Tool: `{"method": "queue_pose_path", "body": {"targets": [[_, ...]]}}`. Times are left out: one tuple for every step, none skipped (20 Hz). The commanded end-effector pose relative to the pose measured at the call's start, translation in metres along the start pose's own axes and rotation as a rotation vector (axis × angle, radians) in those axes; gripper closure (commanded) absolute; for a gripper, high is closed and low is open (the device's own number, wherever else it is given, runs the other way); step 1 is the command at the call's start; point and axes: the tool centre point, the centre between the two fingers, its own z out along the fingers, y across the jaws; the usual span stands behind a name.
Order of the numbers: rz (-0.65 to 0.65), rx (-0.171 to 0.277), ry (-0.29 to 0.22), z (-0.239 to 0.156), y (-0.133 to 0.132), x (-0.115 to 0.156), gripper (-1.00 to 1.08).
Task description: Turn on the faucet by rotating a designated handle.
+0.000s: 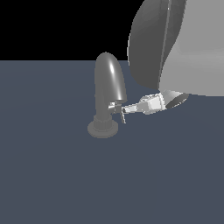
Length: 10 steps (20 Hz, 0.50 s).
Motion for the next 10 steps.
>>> {"method": "queue_pose_path", "body": {"targets": [[0.047,0.038,-0.009,0.0074,-0.0246,0.0405,1.08],[0.048,0.039,-0.009,0.0074,-0.0257,0.0417,1.08],[0.049,0.039,-0.010,0.0074,-0.0267,0.0429,1.08],[0.050,0.039,-0.010,0.0074,-0.0277,0.0440,1.08],[0.051,0.039,-0.010,0.0073,-0.0286,0.0451,1.08],[0.052,0.039,-0.011,0.0073,-0.0295,0.0461,1.08],[0.053,0.039,-0.011,0.0073,-0.0304,0.0471,1.08],[0.054,0.039,-0.011,0.0073,-0.0312,0.0480,1.08],[0.054,0.039,-0.012,0.0073,-0.0320,0.0489,1.08],[0.054,0.039,-0.012,0.0073,-0.0320,0.0489,1.08]]}}
